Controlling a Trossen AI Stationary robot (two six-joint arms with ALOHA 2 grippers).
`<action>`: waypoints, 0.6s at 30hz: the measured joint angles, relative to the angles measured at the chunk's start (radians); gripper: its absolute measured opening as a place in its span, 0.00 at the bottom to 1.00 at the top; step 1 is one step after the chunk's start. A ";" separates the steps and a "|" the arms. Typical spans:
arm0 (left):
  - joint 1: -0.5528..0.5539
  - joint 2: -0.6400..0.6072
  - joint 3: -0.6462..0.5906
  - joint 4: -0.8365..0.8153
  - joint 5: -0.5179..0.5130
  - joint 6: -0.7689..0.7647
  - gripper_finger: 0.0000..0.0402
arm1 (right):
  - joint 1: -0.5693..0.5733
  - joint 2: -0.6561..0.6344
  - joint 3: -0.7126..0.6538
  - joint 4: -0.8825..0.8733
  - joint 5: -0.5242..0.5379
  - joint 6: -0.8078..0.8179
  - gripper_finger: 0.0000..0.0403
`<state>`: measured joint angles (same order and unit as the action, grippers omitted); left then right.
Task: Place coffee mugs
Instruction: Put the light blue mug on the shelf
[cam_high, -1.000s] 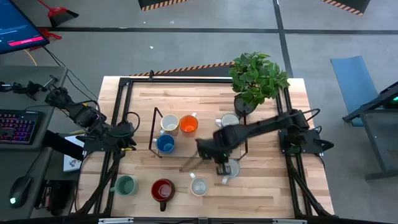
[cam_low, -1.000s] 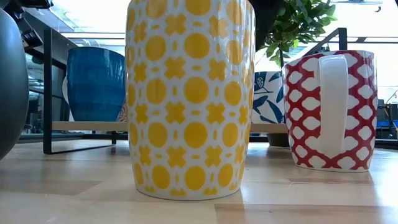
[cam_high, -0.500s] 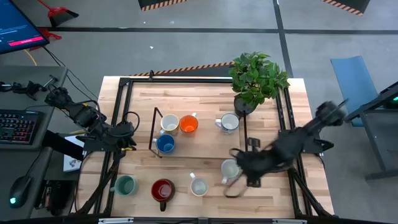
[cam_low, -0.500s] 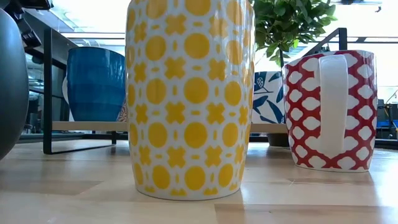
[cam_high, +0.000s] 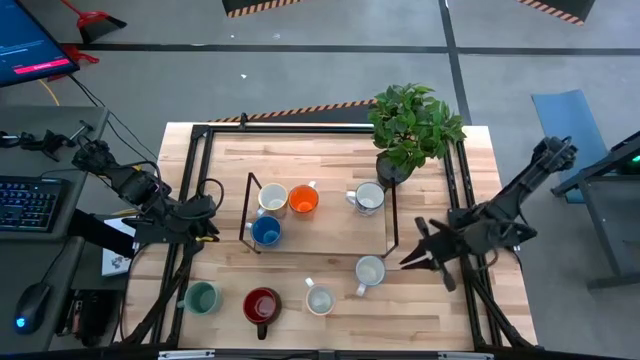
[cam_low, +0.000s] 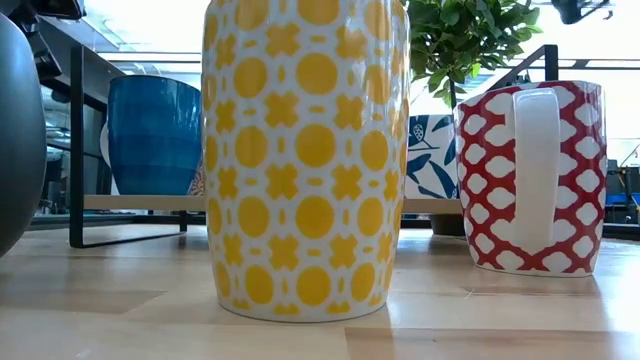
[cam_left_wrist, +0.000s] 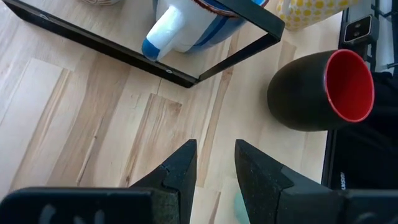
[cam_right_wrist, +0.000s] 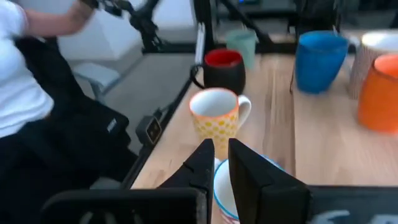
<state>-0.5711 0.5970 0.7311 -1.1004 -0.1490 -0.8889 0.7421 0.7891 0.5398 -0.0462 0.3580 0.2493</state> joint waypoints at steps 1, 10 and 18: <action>0.000 0.000 0.000 0.000 0.000 0.000 0.25 | -0.002 -0.029 -0.037 0.039 0.000 -0.016 0.07; 0.000 0.007 0.000 0.073 -0.030 -0.070 0.25 | -0.002 -0.194 -0.192 0.150 -0.040 -0.072 0.07; -0.042 0.110 0.000 0.261 0.176 -0.147 0.25 | -0.002 -0.198 -0.194 0.149 -0.039 -0.044 0.07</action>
<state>-0.6130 0.7068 0.7311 -0.8390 0.0274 -1.0355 0.7399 0.5911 0.3458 0.1032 0.3192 0.2057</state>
